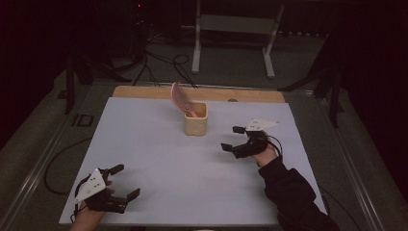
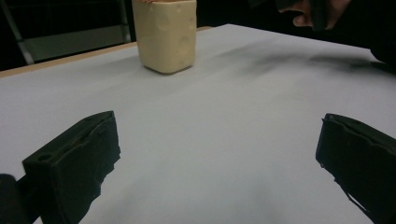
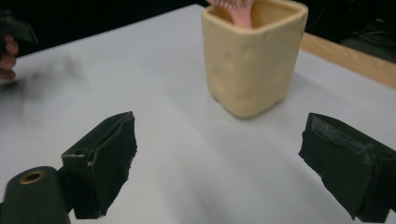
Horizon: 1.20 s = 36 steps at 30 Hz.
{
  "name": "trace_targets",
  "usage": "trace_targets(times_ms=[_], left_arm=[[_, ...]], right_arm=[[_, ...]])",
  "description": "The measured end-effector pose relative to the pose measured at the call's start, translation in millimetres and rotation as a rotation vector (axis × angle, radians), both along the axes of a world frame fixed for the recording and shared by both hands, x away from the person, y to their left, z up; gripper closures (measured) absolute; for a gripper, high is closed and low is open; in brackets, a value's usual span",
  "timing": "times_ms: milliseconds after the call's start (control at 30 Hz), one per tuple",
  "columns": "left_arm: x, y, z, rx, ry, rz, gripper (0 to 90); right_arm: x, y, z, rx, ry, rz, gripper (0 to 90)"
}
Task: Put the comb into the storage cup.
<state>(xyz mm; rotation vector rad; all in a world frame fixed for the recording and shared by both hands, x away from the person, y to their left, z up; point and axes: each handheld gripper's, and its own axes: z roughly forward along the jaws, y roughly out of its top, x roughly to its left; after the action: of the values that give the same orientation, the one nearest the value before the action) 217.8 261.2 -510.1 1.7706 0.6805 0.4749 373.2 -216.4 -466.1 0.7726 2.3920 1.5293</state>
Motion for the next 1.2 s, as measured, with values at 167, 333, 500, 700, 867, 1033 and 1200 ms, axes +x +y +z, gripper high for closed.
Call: trace_targets(times_ms=[167,333,500,700,867,1033,1200], left_arm=[[0.1,0.0,-0.1,0.000,0.000,0.000,0.0],[-0.1,-0.1,0.1,0.002,0.000,0.001,0.0],[-0.3,-0.1,0.0,0.002,0.001,-0.001,0.0],[-0.5,0.1,0.0,0.004,0.000,0.000,0.0],[-0.7,-0.1,0.2,0.006,-0.002,0.000,0.0],[-0.4,-0.1,0.1,0.003,0.000,0.001,0.0],[-0.6,-0.7,0.3,0.007,-0.001,0.000,0.0]], right_arm=[[-11.6,-10.5,-8.6,0.005,0.013,-0.016,10.1],[-24.8,-20.0,-18.5,0.004,0.021,-0.027,10.1],[-38.1,-31.5,-22.9,-0.012,-0.004,-0.053,10.2],[-54.4,-47.3,-28.7,-0.018,0.014,-0.086,10.1],[-69.9,-59.5,-31.4,-0.015,0.009,-0.097,10.2],[-85.3,-71.7,-31.8,-0.041,0.002,-0.129,10.5],[-98.4,-82.0,-35.0,-0.049,0.009,-0.145,10.5]])
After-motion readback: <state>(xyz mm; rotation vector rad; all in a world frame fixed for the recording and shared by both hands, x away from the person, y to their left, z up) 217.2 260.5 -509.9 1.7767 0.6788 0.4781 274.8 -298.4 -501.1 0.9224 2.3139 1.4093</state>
